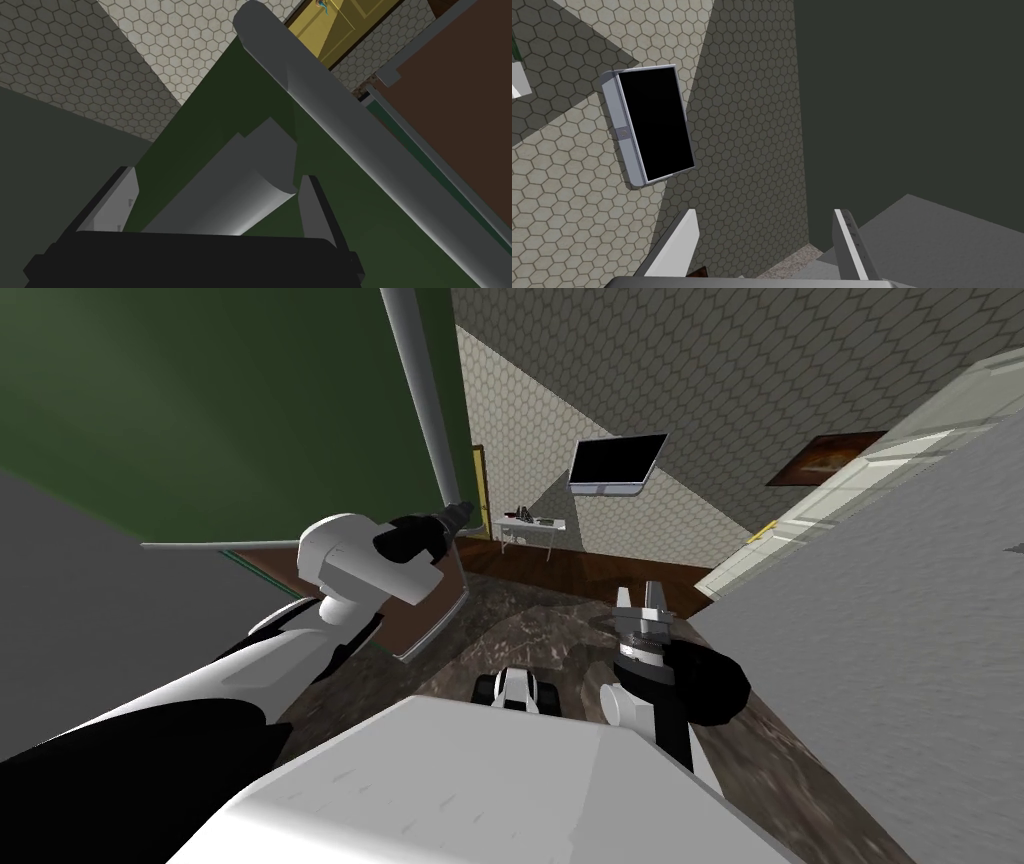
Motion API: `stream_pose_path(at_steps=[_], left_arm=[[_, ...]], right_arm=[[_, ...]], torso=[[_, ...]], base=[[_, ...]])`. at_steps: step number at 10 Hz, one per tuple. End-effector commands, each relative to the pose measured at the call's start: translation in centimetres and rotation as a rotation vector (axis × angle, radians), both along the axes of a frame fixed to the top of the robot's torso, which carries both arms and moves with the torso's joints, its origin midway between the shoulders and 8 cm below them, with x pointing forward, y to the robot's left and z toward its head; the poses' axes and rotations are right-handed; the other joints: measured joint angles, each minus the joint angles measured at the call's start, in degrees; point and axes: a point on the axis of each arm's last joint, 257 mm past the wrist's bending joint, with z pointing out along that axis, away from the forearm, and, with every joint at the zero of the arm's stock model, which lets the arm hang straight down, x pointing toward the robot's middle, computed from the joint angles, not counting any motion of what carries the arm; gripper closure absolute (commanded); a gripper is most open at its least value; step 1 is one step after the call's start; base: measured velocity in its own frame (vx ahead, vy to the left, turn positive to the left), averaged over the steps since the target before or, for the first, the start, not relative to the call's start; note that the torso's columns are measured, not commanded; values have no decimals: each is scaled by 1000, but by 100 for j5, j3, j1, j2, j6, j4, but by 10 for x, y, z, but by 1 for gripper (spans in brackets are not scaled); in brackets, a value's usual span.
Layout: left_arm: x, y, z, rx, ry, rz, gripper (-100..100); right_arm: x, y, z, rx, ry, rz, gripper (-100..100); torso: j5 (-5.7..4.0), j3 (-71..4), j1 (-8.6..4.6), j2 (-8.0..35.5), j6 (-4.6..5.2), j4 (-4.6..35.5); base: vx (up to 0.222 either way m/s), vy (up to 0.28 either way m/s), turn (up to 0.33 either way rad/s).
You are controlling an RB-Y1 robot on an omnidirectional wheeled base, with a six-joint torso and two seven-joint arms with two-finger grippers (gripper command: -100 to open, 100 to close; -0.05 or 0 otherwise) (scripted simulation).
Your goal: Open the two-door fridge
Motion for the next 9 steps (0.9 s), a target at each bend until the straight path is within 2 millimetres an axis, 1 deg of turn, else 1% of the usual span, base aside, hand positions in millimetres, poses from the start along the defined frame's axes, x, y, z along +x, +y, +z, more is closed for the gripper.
stream_pose_path(at_steps=[1, 2, 3, 4, 9], left_arm=[[-9, 2, 20, 6, -15, 11, -100], [-9, 2, 20, 6, -15, 11, -100], [-6, 4, 9, 6, 10, 17, -100], [-5, 5, 7, 6, 17, 21, 0], [-3, 9, -1, 7, 37, 33, 0]], right_arm=[[0, 0, 0, 0, 0, 0, 0], [0, 0, 0, 0, 0, 0, 0], [0, 0, 0, 0, 0, 0, 0], [0, 0, 0, 0, 0, 0, 0], [0, 0, 0, 0, 0, 0, 0]], torso=[[-6, 4, -9, 7, 2, 7], [-11, 7, -15, 13, 1, 14], [-15, 9, -20, 18, 3, 20], [-5, 11, -13, 15, -1, 6], [17, -1, 18, -11, -8, -22]], base=[[3, 4, -64], [2, 2, -13], [6, 7, 7], [6, 7, 10], [1, 1, 1]])
